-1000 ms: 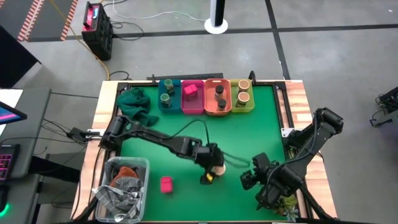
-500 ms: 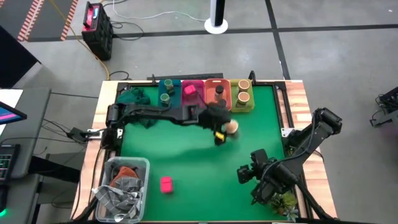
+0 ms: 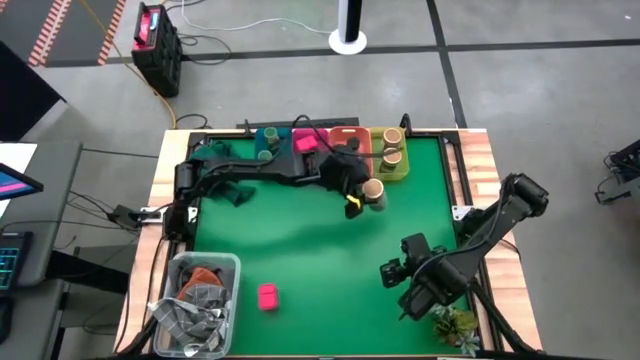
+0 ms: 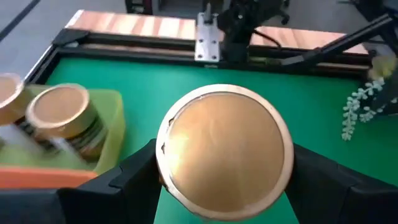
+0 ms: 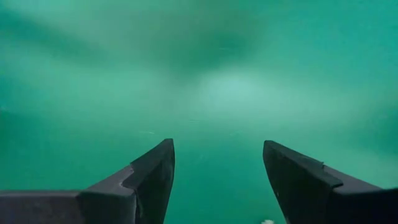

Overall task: Sort spices by type
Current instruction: Put the gold spice bottle into the yellow bin

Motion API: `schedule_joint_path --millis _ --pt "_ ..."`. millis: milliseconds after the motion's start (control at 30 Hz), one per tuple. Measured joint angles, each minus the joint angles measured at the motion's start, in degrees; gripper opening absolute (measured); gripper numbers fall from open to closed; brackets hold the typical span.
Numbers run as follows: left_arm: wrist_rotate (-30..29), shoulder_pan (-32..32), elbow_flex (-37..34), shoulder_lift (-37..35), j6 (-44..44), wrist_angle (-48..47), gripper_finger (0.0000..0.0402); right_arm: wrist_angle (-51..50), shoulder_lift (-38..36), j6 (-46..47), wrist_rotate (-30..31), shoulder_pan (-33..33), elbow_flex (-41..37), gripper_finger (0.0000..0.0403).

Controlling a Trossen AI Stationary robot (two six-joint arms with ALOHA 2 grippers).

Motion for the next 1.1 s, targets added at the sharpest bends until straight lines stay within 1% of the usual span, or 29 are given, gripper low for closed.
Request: schedule_joint_path --millis 67,167,233,433,500,567,833,1100 --pt "0.7 -0.4 0.0 0.9 0.3 0.0 0.0274 -1.6 -1.1 -0.5 -0.3 -0.3 0.0 0.0271" --pt "2.3 -1.5 0.0 3.0 0.2 -2.5 0.0274 -2.6 -3.2 -2.3 -0.9 -1.1 0.0 0.0271" --pt "1.9 -2.5 -0.1 3.7 0.9 -4.6 0.0274 -2.8 -4.4 -3.4 -0.9 -1.8 0.0 0.0271" --pt "-0.4 -4.1 -0.1 4.8 1.5 -3.9 0.0274 -5.2 -6.9 -3.5 -1.0 -2.5 0.0 0.0271" --pt "-0.8 -4.3 -0.1 5.0 1.5 -3.1 0.0275 -5.4 -7.0 -3.5 -1.0 -2.5 0.0 0.0271" --pt "-1.0 -4.4 -0.1 5.0 1.5 -4.1 0.028 -5.5 -7.0 -3.5 -1.0 -2.4 0.0 0.0271" --pt "-0.7 -4.4 -0.1 5.0 0.5 -4.1 0.0317 -5.4 -7.0 -3.5 -1.1 -2.0 0.0 0.0271" --pt "-0.7 -4.2 -0.1 4.4 -0.7 -4.2 0.032 -5.3 -7.0 -3.5 -1.1 -2.0 0.0 0.0271"
